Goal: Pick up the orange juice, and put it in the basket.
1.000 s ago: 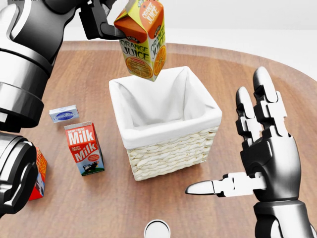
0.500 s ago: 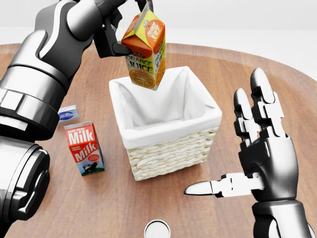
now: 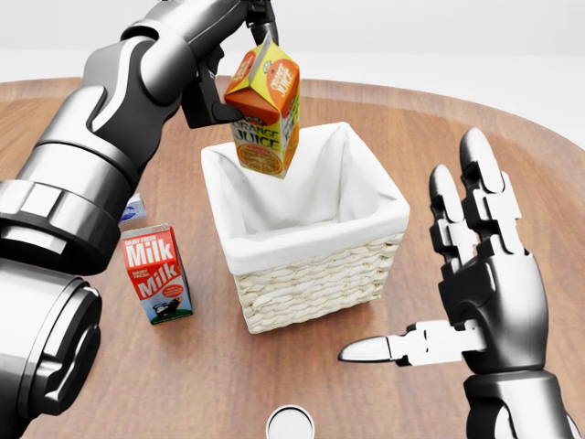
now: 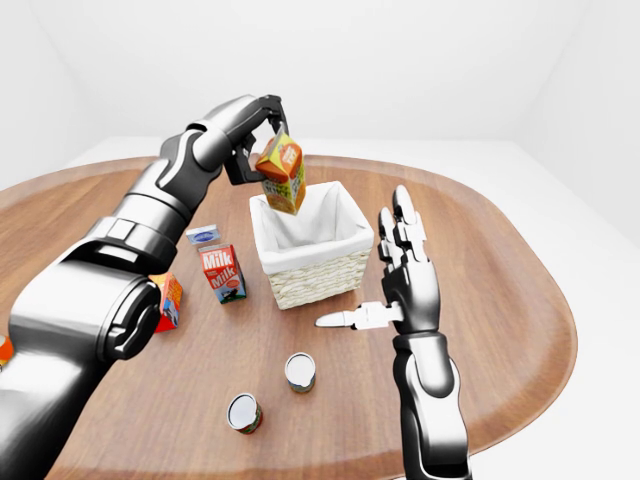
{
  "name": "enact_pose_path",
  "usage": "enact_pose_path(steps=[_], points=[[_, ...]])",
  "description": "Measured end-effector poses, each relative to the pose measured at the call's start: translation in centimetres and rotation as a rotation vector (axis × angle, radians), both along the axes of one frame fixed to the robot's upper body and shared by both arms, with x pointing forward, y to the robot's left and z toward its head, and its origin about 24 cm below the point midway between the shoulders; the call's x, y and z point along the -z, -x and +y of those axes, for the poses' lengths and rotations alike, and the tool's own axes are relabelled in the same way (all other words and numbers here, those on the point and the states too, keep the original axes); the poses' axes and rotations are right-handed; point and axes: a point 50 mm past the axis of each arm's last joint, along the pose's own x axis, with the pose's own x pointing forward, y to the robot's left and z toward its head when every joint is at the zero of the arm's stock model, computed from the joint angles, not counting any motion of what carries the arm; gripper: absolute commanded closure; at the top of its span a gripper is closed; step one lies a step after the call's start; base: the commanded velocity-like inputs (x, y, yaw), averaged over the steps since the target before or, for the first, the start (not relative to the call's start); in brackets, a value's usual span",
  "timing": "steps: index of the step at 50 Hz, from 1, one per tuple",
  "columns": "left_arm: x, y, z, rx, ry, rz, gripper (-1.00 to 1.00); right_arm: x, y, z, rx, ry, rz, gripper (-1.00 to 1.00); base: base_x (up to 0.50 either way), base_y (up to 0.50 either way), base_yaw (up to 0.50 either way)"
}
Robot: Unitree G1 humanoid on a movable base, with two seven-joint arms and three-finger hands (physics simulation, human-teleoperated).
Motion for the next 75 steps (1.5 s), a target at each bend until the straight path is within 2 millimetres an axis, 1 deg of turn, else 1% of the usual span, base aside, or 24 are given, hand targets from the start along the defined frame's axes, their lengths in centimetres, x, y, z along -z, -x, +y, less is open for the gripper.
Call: enact_pose_path(steps=[11,24,47,48,49,60,75], points=[[1.0,-0.1,-0.2,-0.006,-0.004,0.008,1.0,0.1,0.0,0.1,-0.002,0.002,0.004,-1.0,0.0,0.0,0.0],[1.8,0.0,-0.7,0.001,0.002,0.017,1.0,0.1,0.0,0.1,-0.004,0.001,0.006,-1.0,0.0,0.0,0.0],[3.4,-0.1,-0.8,-0.025,-0.038,0.006,1.0,0.1,0.0,0.1,-0.005,0.001,0.002,-1.0,0.0,0.0,0.0],[3.5,-0.1,-0.8,-0.027,-0.041,0.002,0.69,0.0,0.0,0.1,-0.005,0.0,0.001,-1.0,0.0,0.0,0.0],[3.5,-0.1,-0.8,-0.029,-0.043,-0.002,-1.0,0.0,0.0,0.1,-0.005,0.0,0.001,-1.0,0.0,0.0,0.0],[3.0,-0.1,-0.8,-0.04,-0.024,-0.044,-1.0,-0.1,0.1,0.1,-0.006,-0.002,-0.004,-1.0,0.0,0.0,0.0],[3.3,-0.1,-0.6,-0.049,0.02,-0.044,-1.0,0.0,0.1,0.1,-0.008,-0.002,-0.002,-1.0,0.0,0.0,0.0]])
